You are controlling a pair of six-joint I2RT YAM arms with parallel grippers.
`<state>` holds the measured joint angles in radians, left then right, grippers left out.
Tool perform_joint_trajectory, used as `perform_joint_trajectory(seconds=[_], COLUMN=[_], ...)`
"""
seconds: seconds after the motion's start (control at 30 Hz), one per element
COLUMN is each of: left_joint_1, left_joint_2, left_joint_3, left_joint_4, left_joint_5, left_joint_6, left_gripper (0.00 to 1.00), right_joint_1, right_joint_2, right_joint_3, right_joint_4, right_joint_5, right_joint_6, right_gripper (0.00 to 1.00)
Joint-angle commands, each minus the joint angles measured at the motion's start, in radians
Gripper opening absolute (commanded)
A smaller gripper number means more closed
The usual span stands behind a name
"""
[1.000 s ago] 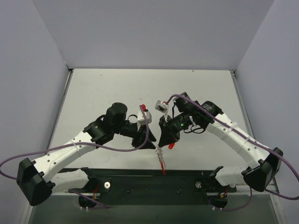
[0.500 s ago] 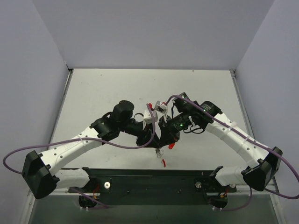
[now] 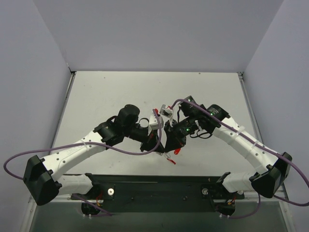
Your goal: Put the keys on the keyring
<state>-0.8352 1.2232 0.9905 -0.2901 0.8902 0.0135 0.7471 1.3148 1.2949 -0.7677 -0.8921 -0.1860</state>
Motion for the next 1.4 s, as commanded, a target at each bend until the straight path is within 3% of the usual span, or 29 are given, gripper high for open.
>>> perform_joint_trajectory(seconds=[0.0, 0.17, 0.23, 0.27, 0.3, 0.37, 0.57, 0.73, 0.93, 1.1, 1.37], left_joint_1=[-0.004, -0.004, -0.002, -0.004, -0.004, -0.002, -0.002, -0.001, 0.007, 0.064, 0.146], left_joint_2=[-0.002, -0.013, -0.033, -0.045, -0.075, -0.114, -0.318, -0.410, -0.465, -0.537, -0.617], left_joint_3=[0.043, 0.027, 0.010, -0.006, -0.045, -0.099, -0.369, -0.582, -0.662, -0.636, -0.616], left_joint_4=[0.006, 0.028, 0.054, 0.099, 0.135, 0.263, 0.696, 1.085, 1.258, 1.123, 0.962], left_joint_5=[0.024, -0.011, -0.046, -0.062, -0.091, -0.138, -0.324, -0.425, -0.445, -0.444, -0.415], left_joint_6=[0.019, 0.016, 0.005, -0.009, -0.010, -0.078, -0.196, -0.267, -0.267, -0.241, -0.219], left_gripper=[0.00, 0.00, 0.00, 0.00, 0.00, 0.00, 0.00, 0.00, 0.00, 0.00, 0.00], right_joint_1=[0.006, 0.005, 0.001, -0.006, -0.011, -0.035, -0.161, -0.204, -0.253, -0.255, -0.261], right_joint_2=[-0.008, -0.017, -0.031, -0.060, -0.083, -0.155, -0.322, -0.351, -0.313, -0.200, 0.021], right_joint_3=[0.040, 0.037, 0.031, 0.018, 0.006, -0.048, -0.207, -0.282, -0.379, -0.404, -0.404], right_joint_4=[0.001, 0.014, 0.028, 0.072, 0.097, 0.195, 0.448, 0.510, 0.548, 0.512, 0.462], right_joint_5=[-0.028, -0.024, -0.007, 0.027, 0.045, 0.074, 0.163, 0.272, 0.386, 0.456, 0.570], right_joint_6=[-0.015, -0.018, -0.010, 0.003, 0.031, 0.068, 0.247, 0.319, 0.388, 0.424, 0.450], right_gripper=[0.00, 0.01, 0.19, 0.27, 0.41, 0.57, 0.73, 0.78, 0.80, 0.77, 0.60])
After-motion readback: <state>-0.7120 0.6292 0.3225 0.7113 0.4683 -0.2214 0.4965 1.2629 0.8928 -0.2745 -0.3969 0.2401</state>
